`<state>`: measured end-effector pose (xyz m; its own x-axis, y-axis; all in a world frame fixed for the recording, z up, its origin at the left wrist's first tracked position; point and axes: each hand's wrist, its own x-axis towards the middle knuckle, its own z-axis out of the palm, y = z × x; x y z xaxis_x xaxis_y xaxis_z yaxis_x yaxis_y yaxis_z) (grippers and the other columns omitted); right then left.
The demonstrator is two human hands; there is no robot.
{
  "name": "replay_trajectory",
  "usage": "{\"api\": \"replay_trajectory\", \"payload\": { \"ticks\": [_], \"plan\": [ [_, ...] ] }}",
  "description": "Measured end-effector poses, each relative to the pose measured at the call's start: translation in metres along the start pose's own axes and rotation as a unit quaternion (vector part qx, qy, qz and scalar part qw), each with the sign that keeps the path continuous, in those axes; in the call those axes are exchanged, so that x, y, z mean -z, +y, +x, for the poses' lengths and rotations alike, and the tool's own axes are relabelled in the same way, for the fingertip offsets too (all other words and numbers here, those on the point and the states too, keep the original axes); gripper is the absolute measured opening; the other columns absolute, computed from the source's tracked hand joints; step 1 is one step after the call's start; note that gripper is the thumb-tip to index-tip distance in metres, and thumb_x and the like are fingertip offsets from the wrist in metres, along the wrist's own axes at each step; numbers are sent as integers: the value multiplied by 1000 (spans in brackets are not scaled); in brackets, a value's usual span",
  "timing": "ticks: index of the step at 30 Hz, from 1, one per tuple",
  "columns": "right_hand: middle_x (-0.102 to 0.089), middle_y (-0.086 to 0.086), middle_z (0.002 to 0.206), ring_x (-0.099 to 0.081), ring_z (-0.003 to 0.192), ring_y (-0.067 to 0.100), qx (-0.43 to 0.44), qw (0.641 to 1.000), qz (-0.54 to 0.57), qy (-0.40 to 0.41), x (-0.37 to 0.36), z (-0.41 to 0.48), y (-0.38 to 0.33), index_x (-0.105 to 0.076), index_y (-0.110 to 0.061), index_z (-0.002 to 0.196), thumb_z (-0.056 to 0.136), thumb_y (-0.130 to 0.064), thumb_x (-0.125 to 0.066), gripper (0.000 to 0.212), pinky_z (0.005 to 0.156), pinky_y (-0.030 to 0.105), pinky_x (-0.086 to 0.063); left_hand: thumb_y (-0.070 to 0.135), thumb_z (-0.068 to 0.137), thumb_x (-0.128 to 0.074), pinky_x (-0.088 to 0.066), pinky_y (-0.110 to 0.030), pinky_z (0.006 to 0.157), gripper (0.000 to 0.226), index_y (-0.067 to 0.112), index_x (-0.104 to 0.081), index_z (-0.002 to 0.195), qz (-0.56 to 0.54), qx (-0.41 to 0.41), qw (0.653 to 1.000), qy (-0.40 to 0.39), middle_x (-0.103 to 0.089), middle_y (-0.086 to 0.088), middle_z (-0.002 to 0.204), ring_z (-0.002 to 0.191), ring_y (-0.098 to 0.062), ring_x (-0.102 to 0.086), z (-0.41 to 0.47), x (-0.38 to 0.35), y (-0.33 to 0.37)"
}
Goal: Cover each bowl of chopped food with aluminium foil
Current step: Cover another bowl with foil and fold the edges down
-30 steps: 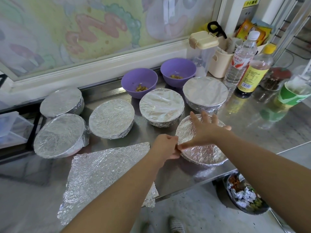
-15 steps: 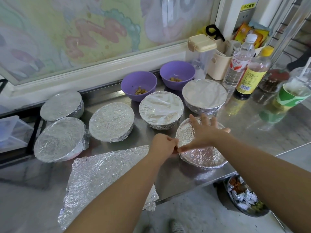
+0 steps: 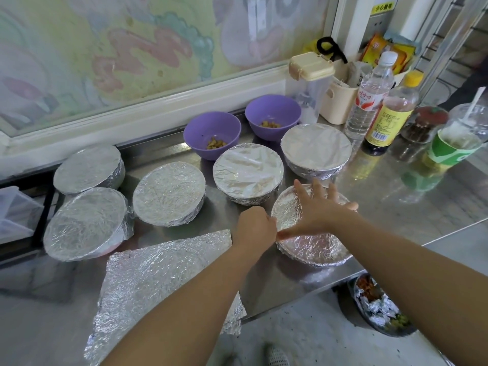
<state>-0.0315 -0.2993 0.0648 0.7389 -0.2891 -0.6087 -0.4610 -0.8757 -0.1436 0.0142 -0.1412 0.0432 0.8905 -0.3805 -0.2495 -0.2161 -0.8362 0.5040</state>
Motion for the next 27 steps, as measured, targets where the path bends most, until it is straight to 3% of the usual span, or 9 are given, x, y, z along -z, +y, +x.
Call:
{"api": "replay_trajectory", "payload": {
  "ticks": [4,7,10,13,15,18,21,25,27],
  "plan": [
    [21,9,168,13,152,48,-15,999,26,13,1,2,2,20,-39,157,27,-113,-34,159,113,79,-10,32,95,-59,-54,-30,76,28,19,-69,73,-77,12,997,-15,-70,3,72,73,-14,-66,7,9,-9],
    [4,15,169,-11,153,46,-23,998,51,23,7,11,13,8,-34,160,39,-112,-24,148,119,66,-20,35,93,-62,-59,-40,85,25,20,-73,77,-178,20,982,-54,-74,0,79,80,-18,-71,13,13,-22],
    [-27,18,162,-40,142,42,3,995,55,78,1,20,20,-17,-25,160,84,-84,-43,99,114,55,-37,44,85,-58,-57,-48,90,33,17,-75,85,-264,48,956,-115,-75,-10,88,87,-30,-71,13,4,-28],
    [-60,11,130,-62,107,31,21,982,90,164,-5,21,23,-50,-23,136,104,-47,-42,41,90,42,-50,41,78,-53,-52,-39,80,31,18,-60,58,-310,108,935,-132,-58,-7,67,71,-23,-55,8,-12,-22],
    [-70,5,105,-62,80,21,30,968,142,203,-6,23,32,-62,-27,118,106,-37,-41,26,76,36,-52,29,90,-50,-42,-34,74,36,19,-53,56,-325,130,930,-112,-51,-1,60,68,-20,-48,7,-16,-16],
    [-66,1,75,-54,56,13,69,945,258,188,-10,28,49,-70,-20,103,105,-31,-50,24,57,27,-44,33,89,-50,-47,-36,76,31,13,-59,66,-359,159,915,-98,-58,-3,68,72,-20,-53,8,-23,-16],
    [-51,3,58,-42,47,16,70,905,386,163,-23,26,61,-72,-10,97,105,-30,-53,29,49,26,-37,44,77,-48,-51,-42,85,38,11,-66,84,-418,189,884,-95,-68,-7,85,83,-22,-62,9,-34,-17],
    [-43,-2,51,-32,41,11,45,875,451,171,-33,22,63,-75,-27,97,105,-32,-54,23,42,21,-27,47,78,-50,-48,-58,97,37,15,-68,81,-461,205,859,-82,-70,-16,93,86,-25,-63,8,-45,-18],
    [-43,-6,46,-32,37,7,42,872,453,180,-35,21,61,-76,-25,94,105,-31,-54,24,39,19,-27,42,87,-51,-51,-54,94,33,15,-69,79,-472,220,850,-83,-66,-14,87,82,-24,-61,5,-40,-11]
  ]
}}
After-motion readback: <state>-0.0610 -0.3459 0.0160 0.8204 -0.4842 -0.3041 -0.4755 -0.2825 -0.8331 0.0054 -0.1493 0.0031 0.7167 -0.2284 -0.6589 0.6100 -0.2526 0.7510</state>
